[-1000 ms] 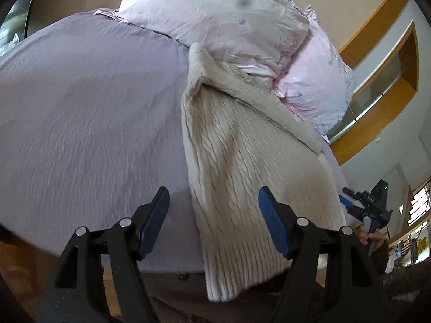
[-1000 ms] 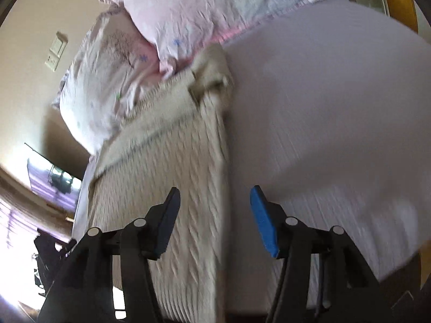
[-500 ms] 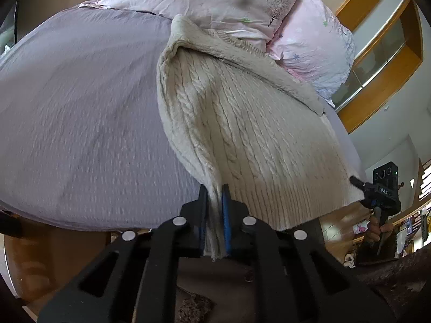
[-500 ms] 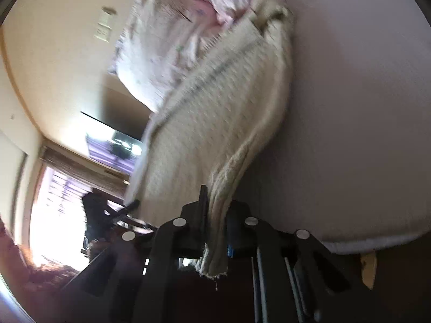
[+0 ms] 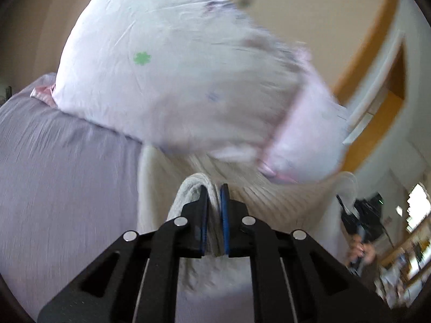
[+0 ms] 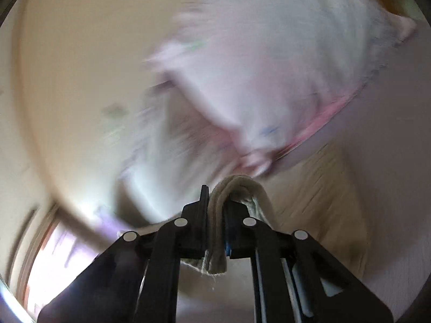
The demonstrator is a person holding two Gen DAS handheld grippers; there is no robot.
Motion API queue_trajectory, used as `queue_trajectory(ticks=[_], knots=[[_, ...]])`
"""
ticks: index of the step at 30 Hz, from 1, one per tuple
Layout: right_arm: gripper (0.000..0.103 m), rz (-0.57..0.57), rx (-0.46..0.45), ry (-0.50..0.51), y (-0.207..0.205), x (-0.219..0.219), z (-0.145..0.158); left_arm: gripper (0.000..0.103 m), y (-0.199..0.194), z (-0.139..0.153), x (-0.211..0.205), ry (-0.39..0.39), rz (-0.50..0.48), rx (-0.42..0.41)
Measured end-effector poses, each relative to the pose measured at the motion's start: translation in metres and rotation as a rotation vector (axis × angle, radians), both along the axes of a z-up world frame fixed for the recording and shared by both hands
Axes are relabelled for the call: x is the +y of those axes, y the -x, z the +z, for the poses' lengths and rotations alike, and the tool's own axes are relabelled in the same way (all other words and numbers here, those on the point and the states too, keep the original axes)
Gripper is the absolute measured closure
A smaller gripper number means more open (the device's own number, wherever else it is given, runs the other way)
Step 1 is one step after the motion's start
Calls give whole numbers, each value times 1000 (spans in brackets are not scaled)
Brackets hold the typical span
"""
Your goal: Fold small clothes
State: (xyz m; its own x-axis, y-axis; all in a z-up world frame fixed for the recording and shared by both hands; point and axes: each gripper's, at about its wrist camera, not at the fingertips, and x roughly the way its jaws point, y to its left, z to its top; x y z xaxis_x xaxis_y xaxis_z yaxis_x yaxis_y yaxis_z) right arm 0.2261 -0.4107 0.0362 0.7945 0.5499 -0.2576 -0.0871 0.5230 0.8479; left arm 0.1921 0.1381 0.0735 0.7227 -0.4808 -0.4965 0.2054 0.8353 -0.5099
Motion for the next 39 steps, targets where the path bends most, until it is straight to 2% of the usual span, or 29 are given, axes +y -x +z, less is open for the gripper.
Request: queue_trajectory(ticks=[2, 3, 4, 5, 7, 8, 9, 11, 13, 17, 20, 23, 25, 26, 27, 28, 29, 30, 32, 35, 37, 39], knots=[[87, -94, 145, 41, -40, 3, -27, 93, -45, -20, -5, -24, 54, 70], [72, -117, 223, 60, -54, 5, -41, 93, -59, -30, -3, -28, 78, 115], [55, -122, 257, 53, -60, 5, -48, 94, -66, -36, 1, -23, 106, 145], [49, -110, 245, -3, -60, 2, -56, 94, -67, -40, 7, 14, 121, 157], [19, -94, 156, -30, -49, -2, -51, 80, -57, -38, 21, 55, 126, 138], [12, -106, 119, -14, -40, -5, -45, 57, -48, -35, 26, 49, 127, 125], [7, -120, 82, -1, -35, -7, -40, 42, -40, -33, 29, 39, 122, 119], [7, -126, 4, 13, -23, -11, -30, 36, -27, -32, 28, 7, 85, 120], [7, -123, -2, 16, -24, -11, -27, 30, -20, -35, 18, -53, 38, 143], [7, -90, 21, 38, -30, -4, -28, 29, -28, -49, -8, -200, -32, 212], [7, -80, 24, 41, -33, 0, -29, 29, -34, -62, -15, -230, -57, 259], [7, -77, 18, 34, -33, 0, -30, 32, -40, -69, -16, -209, -58, 268], [7, -68, 20, 26, -34, 1, -31, 40, -47, -71, -5, -85, -33, 298], [7, -64, 22, 22, -35, 1, -31, 47, -51, -74, 2, -9, -27, 318], [7, -61, 24, 19, -35, 0, -31, 59, -55, -82, 15, 123, -15, 356], [7, -57, 25, 14, -35, 1, -31, 69, -58, -90, 23, 221, -6, 391], [7, -51, 26, 10, -35, 0, -31, 85, -61, -105, 33, 358, 4, 455], [7, -49, 26, 6, -35, -1, -31, 87, -60, -111, 38, 434, 13, 457], [7, -42, 19, -4, -34, -3, -30, 87, -56, -111, 38, 469, 22, 463], [7, -45, 5, -4, -30, -9, -26, 88, -49, -107, 36, 638, 14, 436], [7, -53, -11, -4, -26, -14, -23, 88, -46, -91, 28, 676, -6, 385], [7, -71, -36, -1, -20, -22, -16, 89, -44, -60, 4, 693, -63, 321]])
